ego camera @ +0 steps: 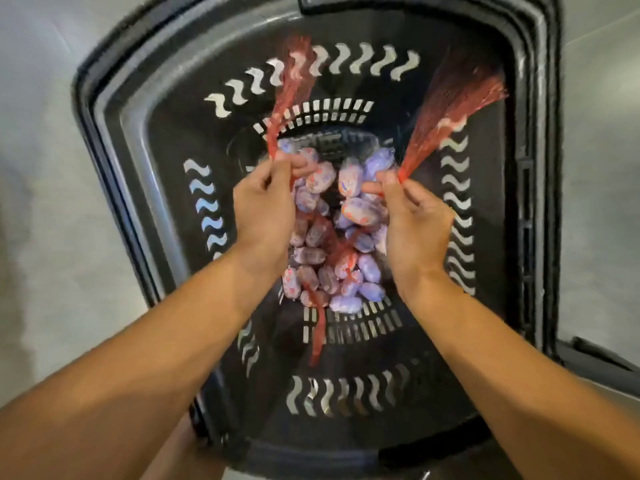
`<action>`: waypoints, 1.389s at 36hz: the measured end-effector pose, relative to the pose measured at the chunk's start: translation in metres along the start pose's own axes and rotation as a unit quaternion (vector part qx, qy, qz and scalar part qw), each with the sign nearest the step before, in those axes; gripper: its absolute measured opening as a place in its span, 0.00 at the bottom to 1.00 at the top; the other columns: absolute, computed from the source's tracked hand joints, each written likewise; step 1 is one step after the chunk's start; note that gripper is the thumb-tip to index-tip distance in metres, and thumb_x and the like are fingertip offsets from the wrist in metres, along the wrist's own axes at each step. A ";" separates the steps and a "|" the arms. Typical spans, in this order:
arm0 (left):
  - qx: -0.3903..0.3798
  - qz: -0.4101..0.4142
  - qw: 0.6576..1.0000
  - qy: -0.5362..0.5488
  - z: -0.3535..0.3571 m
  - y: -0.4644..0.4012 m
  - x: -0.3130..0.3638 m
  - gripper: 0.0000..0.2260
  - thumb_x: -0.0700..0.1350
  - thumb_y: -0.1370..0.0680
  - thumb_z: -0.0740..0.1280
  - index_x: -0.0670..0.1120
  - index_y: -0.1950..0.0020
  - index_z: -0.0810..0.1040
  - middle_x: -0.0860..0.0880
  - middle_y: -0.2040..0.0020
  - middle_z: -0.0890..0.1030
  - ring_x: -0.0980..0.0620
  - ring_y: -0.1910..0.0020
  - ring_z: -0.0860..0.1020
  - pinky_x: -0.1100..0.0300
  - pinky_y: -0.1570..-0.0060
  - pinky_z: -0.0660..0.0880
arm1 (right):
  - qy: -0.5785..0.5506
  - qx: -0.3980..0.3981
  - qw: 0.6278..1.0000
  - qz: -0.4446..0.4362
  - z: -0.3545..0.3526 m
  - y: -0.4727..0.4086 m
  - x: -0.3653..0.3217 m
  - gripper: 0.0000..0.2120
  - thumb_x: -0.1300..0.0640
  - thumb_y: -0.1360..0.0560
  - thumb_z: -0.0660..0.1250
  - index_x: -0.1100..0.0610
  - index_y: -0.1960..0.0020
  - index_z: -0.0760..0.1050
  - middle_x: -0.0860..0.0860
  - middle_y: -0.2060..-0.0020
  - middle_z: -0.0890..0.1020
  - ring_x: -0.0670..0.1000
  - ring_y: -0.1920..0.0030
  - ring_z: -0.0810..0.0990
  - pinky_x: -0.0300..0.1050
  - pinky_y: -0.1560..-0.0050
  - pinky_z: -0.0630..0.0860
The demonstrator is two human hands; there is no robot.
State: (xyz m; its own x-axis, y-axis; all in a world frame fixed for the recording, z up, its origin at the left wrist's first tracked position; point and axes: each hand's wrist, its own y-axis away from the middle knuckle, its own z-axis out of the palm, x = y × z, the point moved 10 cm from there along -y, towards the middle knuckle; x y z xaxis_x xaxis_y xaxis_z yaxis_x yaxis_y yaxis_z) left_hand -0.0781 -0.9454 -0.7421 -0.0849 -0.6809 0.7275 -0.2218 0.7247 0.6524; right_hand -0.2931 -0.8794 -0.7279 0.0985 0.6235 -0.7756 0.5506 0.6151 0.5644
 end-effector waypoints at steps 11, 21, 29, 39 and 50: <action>0.030 -0.058 0.997 -0.038 0.003 -0.050 -0.063 0.14 0.46 0.16 0.62 0.39 0.50 0.84 0.49 0.56 0.83 0.53 0.55 0.80 0.60 0.47 0.75 | 0.042 -0.013 0.999 0.012 0.028 -0.056 0.062 0.15 0.52 0.19 0.68 0.59 0.59 0.83 0.44 0.65 0.83 0.44 0.62 0.81 0.40 0.57 0.75; -0.064 -0.016 0.976 -0.206 0.031 -0.054 -0.110 0.07 0.37 0.19 0.64 0.40 0.50 0.82 0.44 0.51 0.84 0.55 0.54 0.78 0.66 0.51 0.73 | 0.094 -0.081 0.992 0.028 0.040 -0.034 0.136 0.09 0.62 0.19 0.67 0.64 0.44 0.83 0.55 0.48 0.85 0.49 0.46 0.82 0.31 0.43 0.75; -0.234 0.116 0.869 -0.420 0.052 -0.022 -0.107 0.17 0.27 0.26 0.63 0.38 0.41 0.81 0.42 0.31 0.75 0.45 0.27 0.67 0.78 0.32 0.51 | 0.272 -0.182 0.940 -0.097 0.049 -0.008 0.131 0.21 0.70 0.24 0.71 0.65 0.32 0.76 0.58 0.30 0.76 0.56 0.26 0.71 0.52 0.24 0.65; -0.332 0.045 0.803 -0.494 0.006 0.057 -0.068 0.17 0.35 0.22 0.66 0.45 0.33 0.79 0.48 0.34 0.78 0.48 0.35 0.76 0.75 0.42 0.63 | 0.358 -0.284 0.889 0.030 0.007 0.071 0.093 0.28 0.60 0.20 0.68 0.60 0.22 0.64 0.55 0.23 0.66 0.54 0.22 0.63 0.42 0.23 0.58; -0.347 0.108 0.781 -0.508 -0.037 0.181 0.117 0.22 0.36 0.25 0.73 0.42 0.31 0.76 0.46 0.32 0.76 0.46 0.31 0.74 0.65 0.31 0.63 | 0.324 -0.205 0.922 0.045 -0.074 0.173 -0.091 0.21 0.57 0.20 0.68 0.62 0.29 0.73 0.59 0.32 0.76 0.60 0.31 0.74 0.54 0.33 0.70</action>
State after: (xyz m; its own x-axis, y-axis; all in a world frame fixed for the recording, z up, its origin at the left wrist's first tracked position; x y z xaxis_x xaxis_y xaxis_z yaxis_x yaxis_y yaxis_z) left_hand -0.0922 -0.8903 -0.5314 -0.8531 -0.0121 0.5216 0.4535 0.4773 0.7527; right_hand -0.2680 -0.7947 -0.5388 -0.4612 0.7569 -0.4630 0.1921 0.5947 0.7807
